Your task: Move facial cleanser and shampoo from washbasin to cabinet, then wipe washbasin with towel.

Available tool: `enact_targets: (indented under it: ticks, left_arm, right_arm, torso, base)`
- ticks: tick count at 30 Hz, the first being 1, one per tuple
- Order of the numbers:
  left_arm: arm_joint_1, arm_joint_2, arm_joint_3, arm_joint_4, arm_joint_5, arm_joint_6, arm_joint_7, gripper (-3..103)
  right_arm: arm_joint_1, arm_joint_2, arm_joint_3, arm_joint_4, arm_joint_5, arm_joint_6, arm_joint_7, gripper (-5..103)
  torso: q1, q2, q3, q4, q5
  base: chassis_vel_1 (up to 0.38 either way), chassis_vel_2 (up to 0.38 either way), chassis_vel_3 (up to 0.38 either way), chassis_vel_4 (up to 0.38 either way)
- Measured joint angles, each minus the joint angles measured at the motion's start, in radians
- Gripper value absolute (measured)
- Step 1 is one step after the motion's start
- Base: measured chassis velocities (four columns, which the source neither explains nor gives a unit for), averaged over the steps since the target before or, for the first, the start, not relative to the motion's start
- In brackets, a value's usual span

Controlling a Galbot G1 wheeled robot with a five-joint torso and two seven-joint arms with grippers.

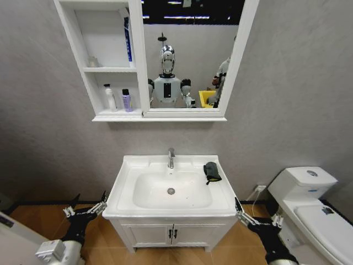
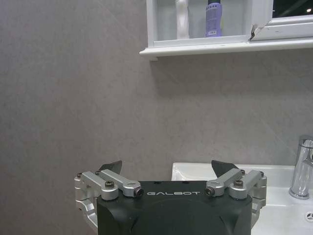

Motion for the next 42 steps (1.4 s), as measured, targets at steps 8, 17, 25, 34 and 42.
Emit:
enact_targets:
  ticks: [8, 17, 25, 34, 42]
  left_arm:
    - [0.0, 0.0, 0.0, 0.0, 0.0, 0.0, 0.0, 100]
    - [0.0, 0.0, 0.0, 0.0, 0.0, 0.0, 0.0, 100]
    - [0.0, 0.0, 0.0, 0.0, 0.0, 0.0, 0.0, 100]
    - [0.0, 0.0, 0.0, 0.0, 0.0, 0.0, 0.0, 100]
    - [0.0, 0.0, 0.0, 0.0, 0.0, 0.0, 0.0, 100]
  right_arm:
    - [0.001, -0.001, -0.001, -0.003, 0.001, 0.0, 0.0, 100]
    - [0.002, -0.001, -0.001, -0.004, 0.002, 0.0, 0.0, 100]
    - [0.002, -0.001, -0.001, -0.005, 0.002, 0.0, 0.0, 100]
    - [0.002, -0.001, -0.001, -0.005, 0.002, 0.001, 0.001, 100]
    - [0.002, -0.001, -0.001, -0.005, 0.002, 0.001, 0.001, 100]
  torso:
    - [0.0, 0.0, 0.0, 0.0, 0.0]
    - [0.0, 0.0, 0.0, 0.0, 0.0]
    - [0.0, 0.0, 0.0, 0.0, 0.0003]
    - [-0.001, 0.0, 0.0, 0.0, 0.0002]
    - [0.0, 0.0, 0.0, 0.0, -0.0004]
  base:
    - [0.018, -0.015, -0.027, 0.02]
    - [0.184, -0.166, -0.153, 0.151]
    - [0.267, -0.265, -0.252, 0.246]
    - [0.343, -0.342, -0.327, 0.33]
    - [0.368, -0.37, -0.36, 0.351]
